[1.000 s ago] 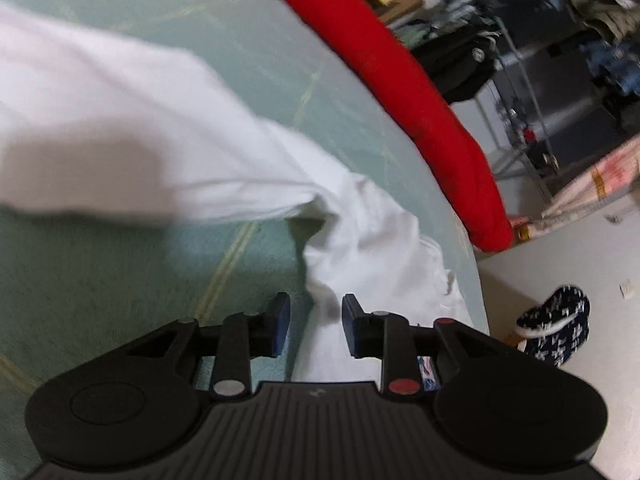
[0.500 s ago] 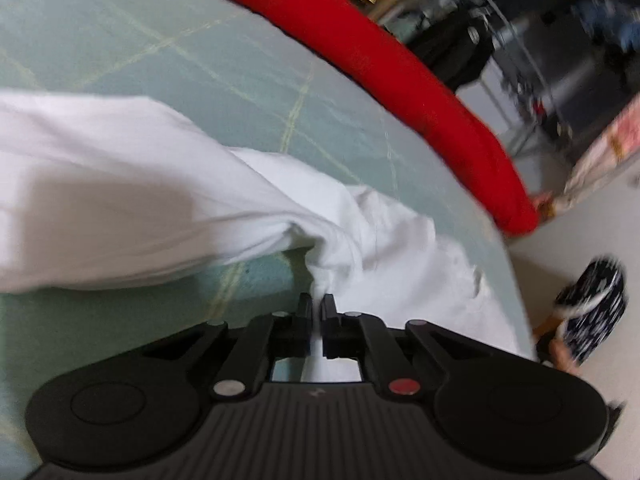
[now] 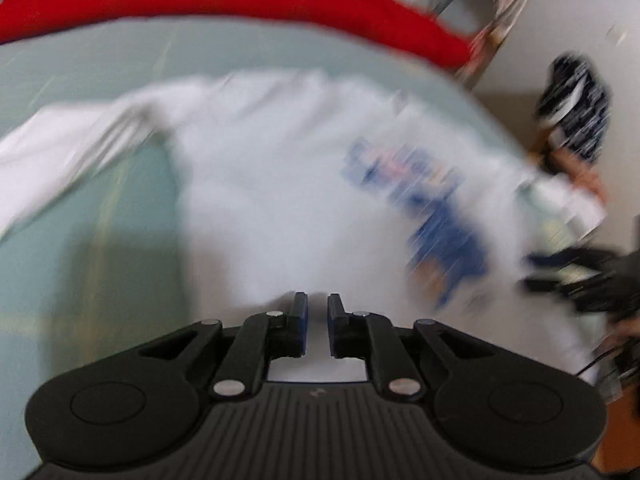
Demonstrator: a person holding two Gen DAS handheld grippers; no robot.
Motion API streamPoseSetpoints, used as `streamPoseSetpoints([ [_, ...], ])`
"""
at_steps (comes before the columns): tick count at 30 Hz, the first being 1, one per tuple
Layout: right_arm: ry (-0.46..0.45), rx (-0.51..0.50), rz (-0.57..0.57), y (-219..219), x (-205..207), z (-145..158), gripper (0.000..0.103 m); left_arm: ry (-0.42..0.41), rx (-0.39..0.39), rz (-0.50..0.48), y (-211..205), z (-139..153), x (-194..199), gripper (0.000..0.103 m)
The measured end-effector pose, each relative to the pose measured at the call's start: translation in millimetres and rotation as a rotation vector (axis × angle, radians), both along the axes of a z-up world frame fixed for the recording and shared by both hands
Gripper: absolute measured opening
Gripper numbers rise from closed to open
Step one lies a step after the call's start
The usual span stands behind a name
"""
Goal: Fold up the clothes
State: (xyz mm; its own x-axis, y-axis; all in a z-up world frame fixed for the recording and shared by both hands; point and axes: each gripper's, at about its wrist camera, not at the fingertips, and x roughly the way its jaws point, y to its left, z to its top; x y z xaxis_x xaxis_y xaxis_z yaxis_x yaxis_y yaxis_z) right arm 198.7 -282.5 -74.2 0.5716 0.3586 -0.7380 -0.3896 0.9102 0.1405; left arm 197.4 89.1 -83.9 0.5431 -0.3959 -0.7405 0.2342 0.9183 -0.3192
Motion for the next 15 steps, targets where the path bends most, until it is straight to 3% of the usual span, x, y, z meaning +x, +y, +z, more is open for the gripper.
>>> streamPoseSetpoints([
  [3, -0.025, -0.025, 0.000, -21.8, -32.8, -1.6, 0.065, 0.040, 0.013, 0.030, 21.3, -3.7, -24.9, 0.013],
  [4, -0.013, -0.041, -0.010, -27.7, -40.1, 0.1, 0.071, 0.049, 0.018, 0.038, 27.8, 0.1, -32.3, 0.013],
  [5, -0.004, -0.071, -0.019, -30.6, -44.8, 1.9, 0.071, 0.054, 0.035, 0.042, 30.5, 5.3, -36.6, 0.011],
  [7, 0.003, -0.118, -0.026, -33.6, -53.0, 8.4, 0.071, 0.023, 0.080, 0.027, 24.7, 16.7, -37.1, 0.012],
  [10, -0.089, -0.092, 0.029, -17.0, -62.3, 30.2, 0.073, -0.089, 0.092, -0.044, -3.3, 34.5, -30.6, 0.016],
  [13, -0.140, -0.062, 0.143, 21.7, -56.1, 33.3, 0.078, -0.136, 0.084, -0.132, -41.1, 33.3, -17.0, 0.018],
  [15, -0.154, -0.063, 0.217, 51.8, -48.9, 27.0, 0.078, -0.139, 0.119, -0.168, -63.3, 20.8, -7.9, 0.019],
])
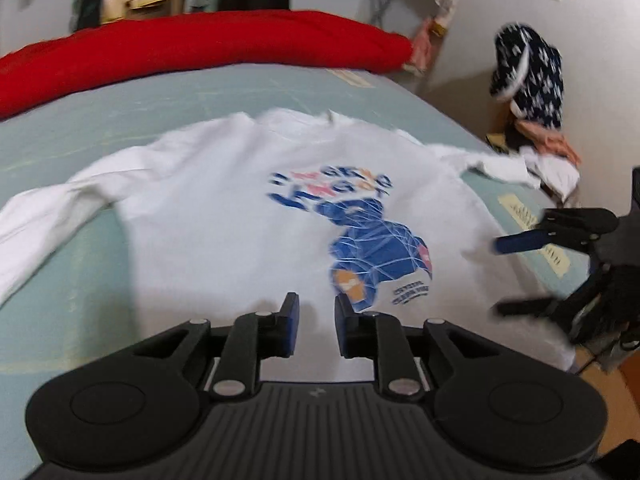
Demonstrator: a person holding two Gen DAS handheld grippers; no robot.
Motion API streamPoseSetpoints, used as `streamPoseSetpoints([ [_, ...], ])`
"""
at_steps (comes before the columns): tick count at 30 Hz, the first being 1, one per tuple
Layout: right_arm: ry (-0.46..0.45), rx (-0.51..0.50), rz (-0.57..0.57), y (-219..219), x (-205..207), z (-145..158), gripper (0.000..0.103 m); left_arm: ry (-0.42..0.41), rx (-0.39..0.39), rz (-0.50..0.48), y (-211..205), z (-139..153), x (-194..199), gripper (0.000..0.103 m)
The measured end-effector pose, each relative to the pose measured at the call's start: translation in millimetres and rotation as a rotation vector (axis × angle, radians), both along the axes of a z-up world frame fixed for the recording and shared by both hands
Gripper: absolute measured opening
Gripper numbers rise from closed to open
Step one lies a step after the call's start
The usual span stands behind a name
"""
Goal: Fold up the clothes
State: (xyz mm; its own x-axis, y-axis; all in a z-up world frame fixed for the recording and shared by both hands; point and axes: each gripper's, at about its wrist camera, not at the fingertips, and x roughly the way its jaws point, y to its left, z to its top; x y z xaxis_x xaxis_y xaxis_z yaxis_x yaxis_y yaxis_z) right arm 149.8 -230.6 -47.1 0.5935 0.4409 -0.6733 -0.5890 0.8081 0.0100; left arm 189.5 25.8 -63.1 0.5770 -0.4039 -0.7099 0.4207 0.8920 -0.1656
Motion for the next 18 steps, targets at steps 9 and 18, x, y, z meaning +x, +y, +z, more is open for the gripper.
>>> streamPoseSetpoints([
  [9, 0.039, -0.121, -0.012, -45.0, -45.6, -37.5, 0.094, 0.048, 0.138, 0.084, 55.7, -22.0, -25.0, 0.024],
  [18, 0.019, 0.033, -0.031, -41.5, 4.8, -4.9, 0.093, -0.063, 0.106, -0.010, 10.9, 14.7, 19.5, 0.023],
])
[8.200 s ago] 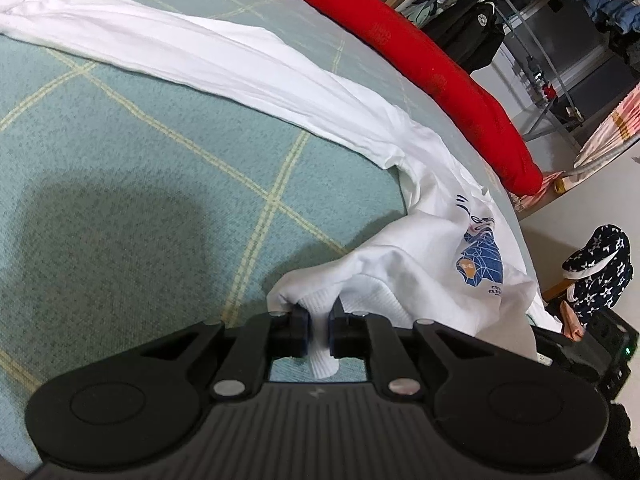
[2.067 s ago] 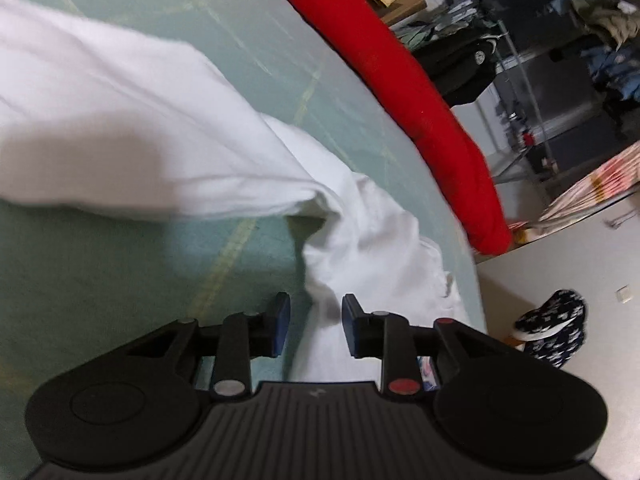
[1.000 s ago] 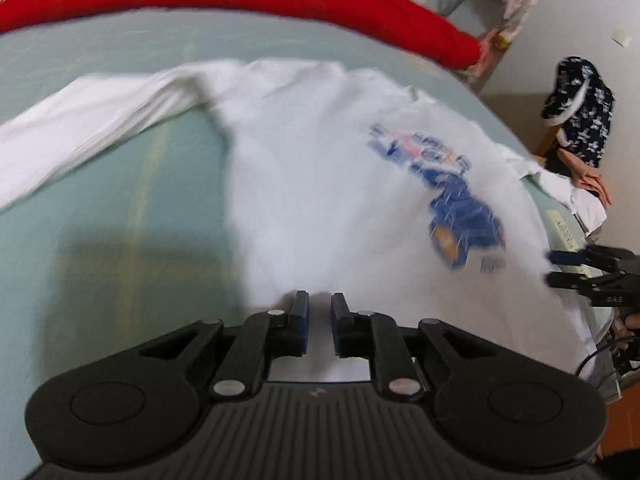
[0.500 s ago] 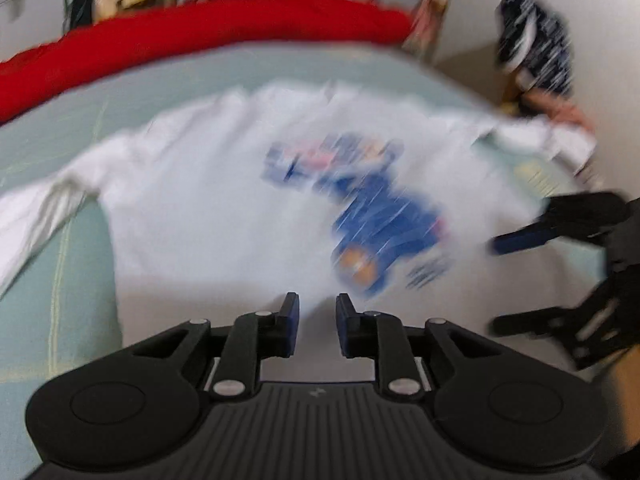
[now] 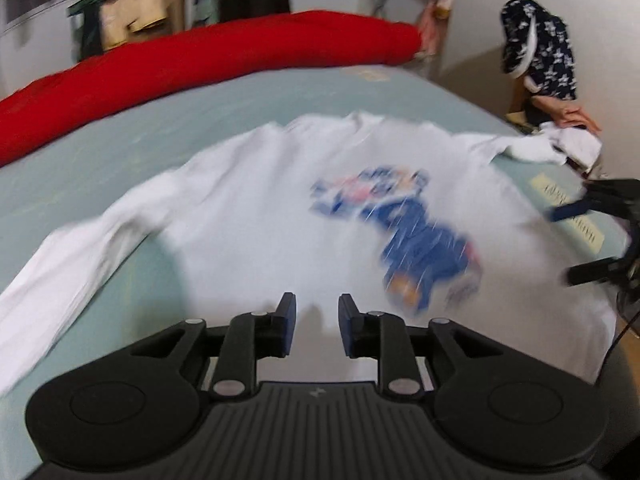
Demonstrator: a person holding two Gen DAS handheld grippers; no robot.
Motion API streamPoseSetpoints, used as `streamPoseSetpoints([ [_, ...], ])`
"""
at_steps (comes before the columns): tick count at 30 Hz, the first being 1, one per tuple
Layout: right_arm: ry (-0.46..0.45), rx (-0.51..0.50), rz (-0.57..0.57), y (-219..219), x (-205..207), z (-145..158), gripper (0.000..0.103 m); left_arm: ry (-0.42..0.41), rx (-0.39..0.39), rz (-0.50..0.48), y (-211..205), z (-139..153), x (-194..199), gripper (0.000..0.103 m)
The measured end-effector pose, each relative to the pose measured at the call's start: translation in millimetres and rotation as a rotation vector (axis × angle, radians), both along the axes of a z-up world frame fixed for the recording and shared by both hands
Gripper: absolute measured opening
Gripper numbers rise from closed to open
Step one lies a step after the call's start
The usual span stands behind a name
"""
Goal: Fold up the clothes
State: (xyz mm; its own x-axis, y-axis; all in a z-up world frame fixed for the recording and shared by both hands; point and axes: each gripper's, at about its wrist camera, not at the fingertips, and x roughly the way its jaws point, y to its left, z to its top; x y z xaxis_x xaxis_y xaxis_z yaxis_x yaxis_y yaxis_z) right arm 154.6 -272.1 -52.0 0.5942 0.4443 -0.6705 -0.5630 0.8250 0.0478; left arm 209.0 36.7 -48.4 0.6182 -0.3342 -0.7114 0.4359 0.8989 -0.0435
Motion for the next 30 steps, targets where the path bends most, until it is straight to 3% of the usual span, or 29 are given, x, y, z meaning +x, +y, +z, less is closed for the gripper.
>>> streamPoseSetpoints([
  [3, -0.023, 0.003, 0.052, 30.9, 40.8, 1.0, 0.093, -0.025, 0.053, -0.007, -25.0, -14.3, 27.4, 0.024],
  [6, 0.029, -0.031, 0.058, 56.1, 83.6, -18.0, 0.093, 0.028, 0.073, 0.072, -21.4, -35.7, 53.3, 0.025],
  [9, 0.065, -0.030, 0.032, 52.2, 112.2, -36.5, 0.097, 0.032, 0.024, 0.125, -1.6, -45.0, 69.5, 0.028],
  [14, 0.053, -0.025, -0.029, 40.5, 148.6, -35.4, 0.097, 0.027, 0.040, 0.210, 13.9, -47.4, 107.6, 0.028],
  [16, 0.086, -0.009, -0.046, 38.4, 162.0, -36.7, 0.102, 0.051, 0.007, 0.238, 17.1, -44.9, 115.4, 0.028],
  [18, 0.100, -0.032, -0.048, 41.5, 161.5, -33.0, 0.102, 0.055, 0.028, 0.228, 15.4, -37.1, 109.6, 0.023],
  [21, 0.125, -0.040, -0.034, 40.3, 138.3, -16.6, 0.101, 0.047, 0.046, 0.132, 9.1, -22.9, 77.6, 0.021],
  [23, 0.123, -0.027, 0.009, 40.3, 114.5, -4.2, 0.101, 0.028, 0.055, 0.011, -2.9, -13.1, 39.9, 0.029],
  [27, 0.049, -0.058, 0.198, 63.9, 46.8, 10.3, 0.101, -0.015, 0.096, -0.220, -38.4, -10.8, -39.4, 0.031],
  [30, 0.007, -0.079, 0.306, 84.9, 7.7, 1.5, 0.101, -0.003, 0.097, -0.281, -51.1, -25.0, -72.8, 0.036],
])
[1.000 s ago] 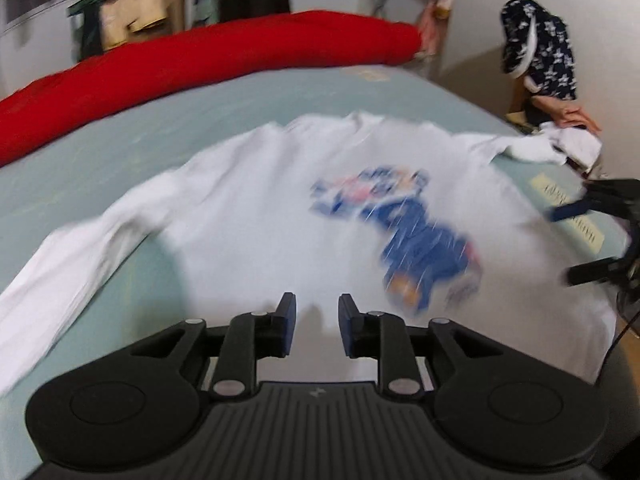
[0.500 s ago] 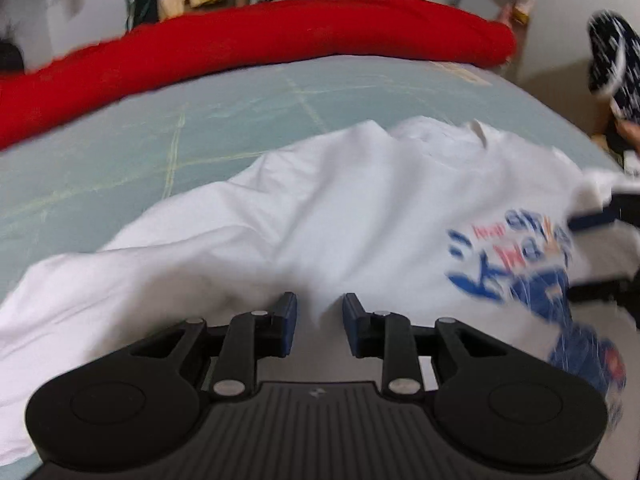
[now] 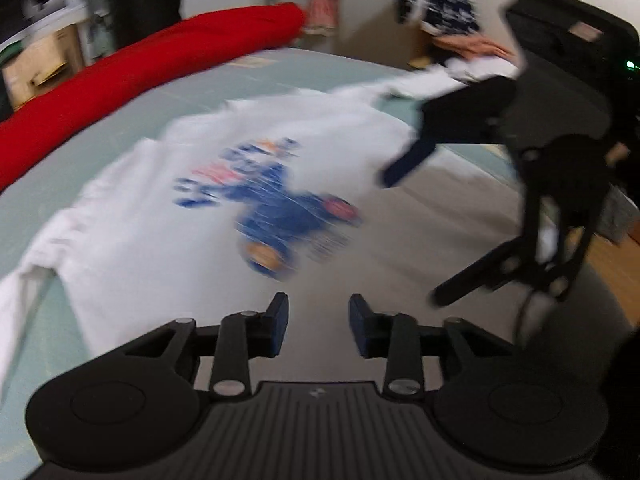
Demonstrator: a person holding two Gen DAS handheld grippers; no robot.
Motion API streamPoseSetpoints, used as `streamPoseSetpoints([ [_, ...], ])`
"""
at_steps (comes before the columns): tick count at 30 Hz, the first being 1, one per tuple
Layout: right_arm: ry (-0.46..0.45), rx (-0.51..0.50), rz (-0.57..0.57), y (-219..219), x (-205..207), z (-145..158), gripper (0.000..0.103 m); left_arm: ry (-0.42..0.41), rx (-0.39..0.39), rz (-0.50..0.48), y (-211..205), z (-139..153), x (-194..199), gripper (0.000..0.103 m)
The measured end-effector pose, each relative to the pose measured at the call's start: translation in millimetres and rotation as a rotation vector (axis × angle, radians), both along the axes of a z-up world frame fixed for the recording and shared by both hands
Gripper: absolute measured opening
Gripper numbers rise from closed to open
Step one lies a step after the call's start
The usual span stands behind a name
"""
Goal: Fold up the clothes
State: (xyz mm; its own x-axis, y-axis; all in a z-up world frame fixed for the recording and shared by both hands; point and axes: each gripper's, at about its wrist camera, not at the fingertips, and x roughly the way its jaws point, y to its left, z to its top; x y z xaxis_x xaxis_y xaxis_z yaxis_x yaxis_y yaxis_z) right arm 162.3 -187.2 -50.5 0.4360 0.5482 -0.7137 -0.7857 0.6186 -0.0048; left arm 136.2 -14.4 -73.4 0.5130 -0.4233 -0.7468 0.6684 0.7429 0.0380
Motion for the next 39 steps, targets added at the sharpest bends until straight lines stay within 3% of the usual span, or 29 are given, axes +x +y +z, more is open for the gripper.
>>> streamPoseSetpoints([
  [4, -0.036, -0.124, 0.019, 2.9, -28.4, -33.8, 0.103, -0.018, 0.028, 0.034, 13.4, -17.1, -33.2, 0.037],
  [11, 0.003, -0.064, -0.139, -94.6, -66.6, -37.8, 0.103, 0.077, 0.018, 0.204, 87.3, -12.4, -60.9, 0.037],
  [14, -0.019, -0.133, -0.159, -97.9, -76.2, -31.9, 0.103, 0.027, 0.080, 0.190, 75.1, 2.3, -53.7, 0.032],
  [15, -0.029, -0.155, -0.158, -92.9, -76.4, -28.9, 0.103, 0.004, 0.062, 0.167, 65.9, 7.6, -49.5, 0.032],
  [18, -0.071, -0.100, -0.105, -67.4, -70.2, -18.4, 0.103, -0.064, 0.009, 0.099, 38.4, 23.5, -36.8, 0.037],
  [20, -0.094, -0.062, -0.067, -50.3, -64.8, -14.7, 0.103, -0.072, 0.010, 0.064, 17.2, 18.8, -28.2, 0.037],
  [23, -0.072, -0.111, -0.049, -24.9, -52.7, -33.9, 0.103, -0.018, 0.059, 0.055, 1.4, -3.0, -21.5, 0.037],
  [25, -0.059, -0.087, -0.063, -30.4, -52.6, -41.0, 0.103, 0.017, 0.090, 0.091, 8.8, -19.4, -24.5, 0.038],
  [28, -0.025, -0.023, -0.138, -65.4, -61.2, -42.8, 0.103, 0.091, -0.022, 0.177, 49.2, -20.7, -35.4, 0.041],
  [31, 0.030, 0.008, -0.196, -89.4, -65.8, -37.0, 0.103, 0.144, -0.032, 0.252, 74.7, -11.3, -34.4, 0.039],
  [34, 0.077, 0.029, -0.239, -96.5, -54.8, -23.4, 0.103, 0.093, -0.002, 0.281, 77.9, 9.0, -15.6, 0.038],
  [39, 0.013, 0.090, -0.204, -64.1, 9.4, 6.4, 0.103, -0.003, -0.086, 0.277, 64.8, 28.7, 57.0, 0.040],
])
